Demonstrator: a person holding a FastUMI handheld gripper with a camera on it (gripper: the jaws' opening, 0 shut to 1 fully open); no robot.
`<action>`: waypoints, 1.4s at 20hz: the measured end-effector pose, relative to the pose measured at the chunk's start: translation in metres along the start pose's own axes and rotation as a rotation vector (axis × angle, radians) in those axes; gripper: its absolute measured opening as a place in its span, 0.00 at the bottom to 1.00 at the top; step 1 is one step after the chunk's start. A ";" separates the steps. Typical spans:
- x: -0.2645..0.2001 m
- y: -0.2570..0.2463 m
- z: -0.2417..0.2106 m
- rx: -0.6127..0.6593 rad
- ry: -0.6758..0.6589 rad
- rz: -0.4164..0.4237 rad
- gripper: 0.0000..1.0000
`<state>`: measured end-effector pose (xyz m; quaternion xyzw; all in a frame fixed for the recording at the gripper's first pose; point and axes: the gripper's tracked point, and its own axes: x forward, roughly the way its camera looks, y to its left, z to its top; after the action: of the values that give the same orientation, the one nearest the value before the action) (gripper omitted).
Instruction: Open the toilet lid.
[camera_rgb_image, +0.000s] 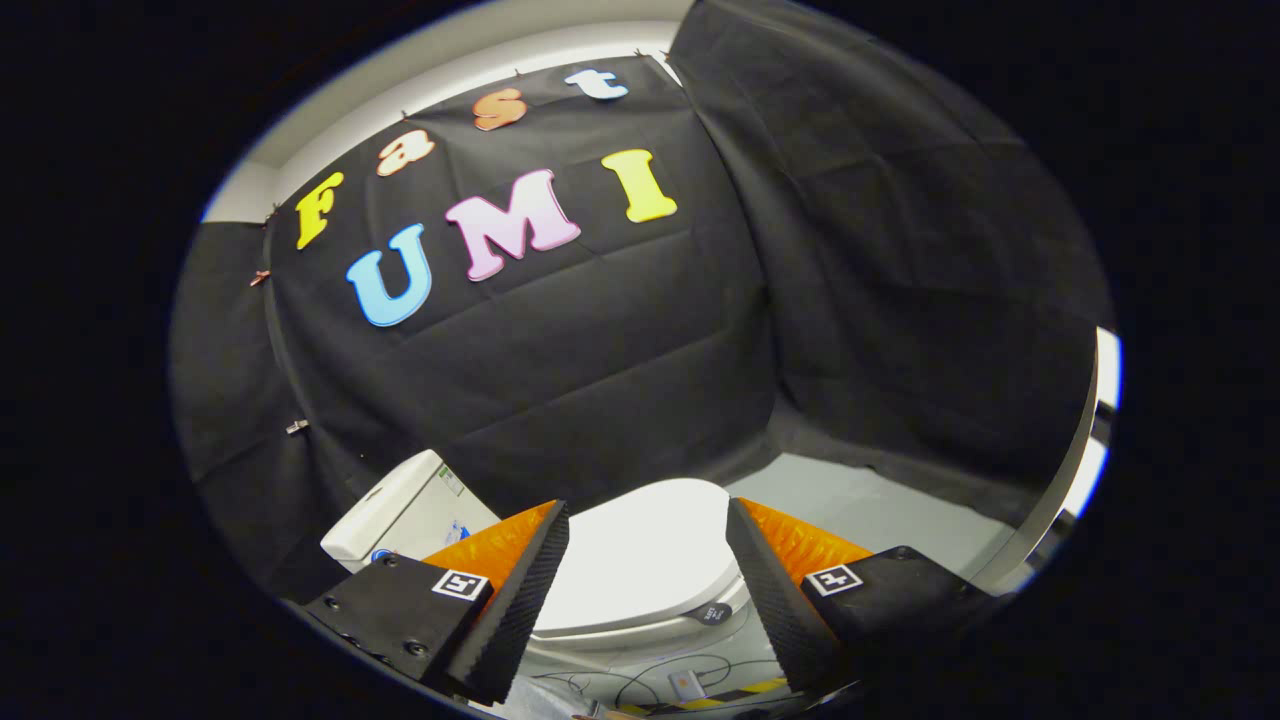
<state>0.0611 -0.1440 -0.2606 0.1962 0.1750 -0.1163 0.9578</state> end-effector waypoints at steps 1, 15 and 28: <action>0.010 -0.010 -0.014 0.029 0.035 -0.010 0.99; 0.096 -0.088 -0.182 0.340 0.378 -0.061 0.85; 0.138 -0.103 -0.261 0.491 0.516 -0.065 0.33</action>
<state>0.0815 -0.1489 -0.5722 0.4377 0.3839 -0.1317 0.8023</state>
